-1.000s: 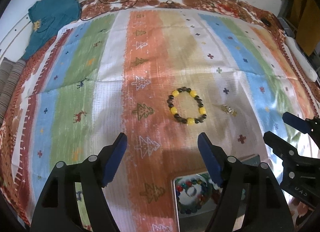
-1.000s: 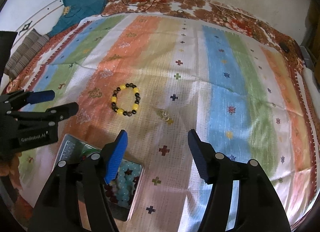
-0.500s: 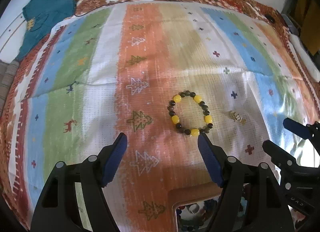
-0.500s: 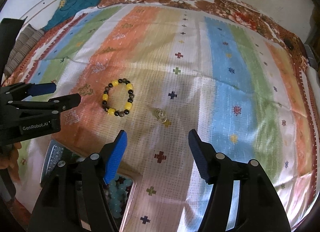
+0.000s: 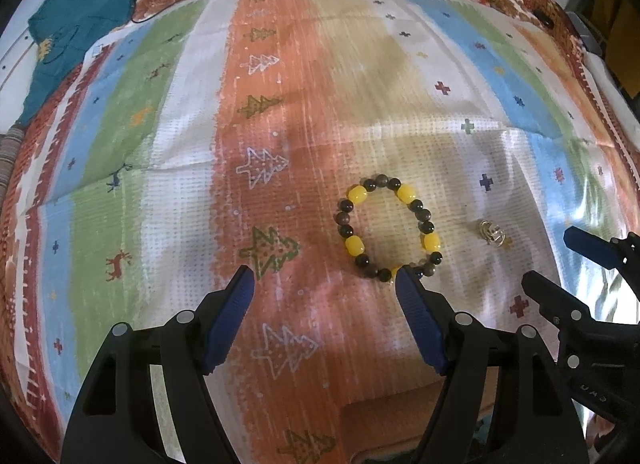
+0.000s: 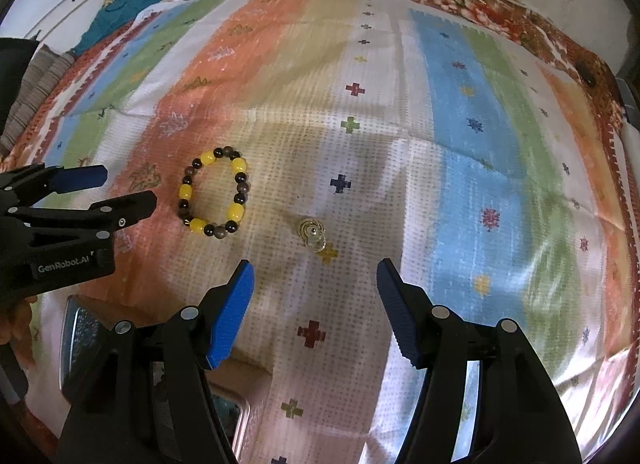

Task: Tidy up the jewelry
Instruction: 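Move both grippers back toward the yellow-black bracelet and the gold charm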

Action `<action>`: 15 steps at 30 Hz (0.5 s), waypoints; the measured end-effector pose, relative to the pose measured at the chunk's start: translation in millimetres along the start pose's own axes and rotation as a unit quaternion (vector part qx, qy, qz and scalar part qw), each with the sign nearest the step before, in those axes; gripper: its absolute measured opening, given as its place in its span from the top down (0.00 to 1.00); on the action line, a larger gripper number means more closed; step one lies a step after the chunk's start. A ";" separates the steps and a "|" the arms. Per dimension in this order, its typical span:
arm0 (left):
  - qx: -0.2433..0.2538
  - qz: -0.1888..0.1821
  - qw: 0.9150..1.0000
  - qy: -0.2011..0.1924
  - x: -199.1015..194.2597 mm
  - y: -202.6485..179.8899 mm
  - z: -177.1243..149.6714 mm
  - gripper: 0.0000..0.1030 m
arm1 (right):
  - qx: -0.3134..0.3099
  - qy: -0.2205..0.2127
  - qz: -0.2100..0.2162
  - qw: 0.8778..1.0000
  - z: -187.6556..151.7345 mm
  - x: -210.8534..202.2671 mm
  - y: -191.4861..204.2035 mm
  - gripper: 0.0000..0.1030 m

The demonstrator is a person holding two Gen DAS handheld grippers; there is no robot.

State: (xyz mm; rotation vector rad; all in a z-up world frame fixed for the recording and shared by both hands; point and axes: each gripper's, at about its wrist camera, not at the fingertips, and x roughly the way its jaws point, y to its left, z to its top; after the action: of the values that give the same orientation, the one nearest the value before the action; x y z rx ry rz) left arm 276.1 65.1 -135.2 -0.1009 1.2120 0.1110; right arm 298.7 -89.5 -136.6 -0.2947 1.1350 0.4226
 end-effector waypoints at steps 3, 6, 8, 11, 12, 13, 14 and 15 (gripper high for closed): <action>0.000 -0.001 1.000 0.003 5.0 0.5 2.3 0.29 | -0.003 0.006 -0.001 1.000 2.1 7.6 -0.1 0.38; 0.003 -0.003 1.000 0.008 11.3 0.2 4.6 0.30 | -0.003 0.010 0.000 1.000 4.0 12.8 -0.8 0.38; 0.002 -0.004 1.000 0.010 15.2 0.8 6.7 0.30 | -0.004 0.011 0.000 1.000 6.1 15.9 -0.3 0.38; 0.003 -0.005 1.000 0.014 21.3 0.5 9.2 0.30 | -0.007 0.014 -0.001 1.000 8.7 20.8 0.9 0.38; 0.003 -0.006 1.000 0.015 23.3 0.4 9.9 0.30 | -0.008 0.015 -0.001 1.000 9.4 22.2 1.4 0.38; 0.003 -0.006 1.000 0.017 25.4 0.3 10.8 0.31 | -0.010 0.016 -0.001 1.000 10.3 24.3 1.9 0.38; 0.002 -0.006 1.000 0.018 27.5 0.8 11.8 0.31 | -0.012 0.018 -0.002 1.000 10.8 26.1 2.4 0.38; 0.001 -0.008 1.000 0.019 29.3 1.2 12.7 0.32 | -0.013 0.019 -0.002 1.000 11.3 28.0 2.9 0.38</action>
State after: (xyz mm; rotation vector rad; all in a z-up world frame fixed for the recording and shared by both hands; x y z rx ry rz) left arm 298.0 69.0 -158.3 -0.1103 1.2498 0.0945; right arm 316.5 -77.1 -157.8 -0.3300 1.1668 0.4303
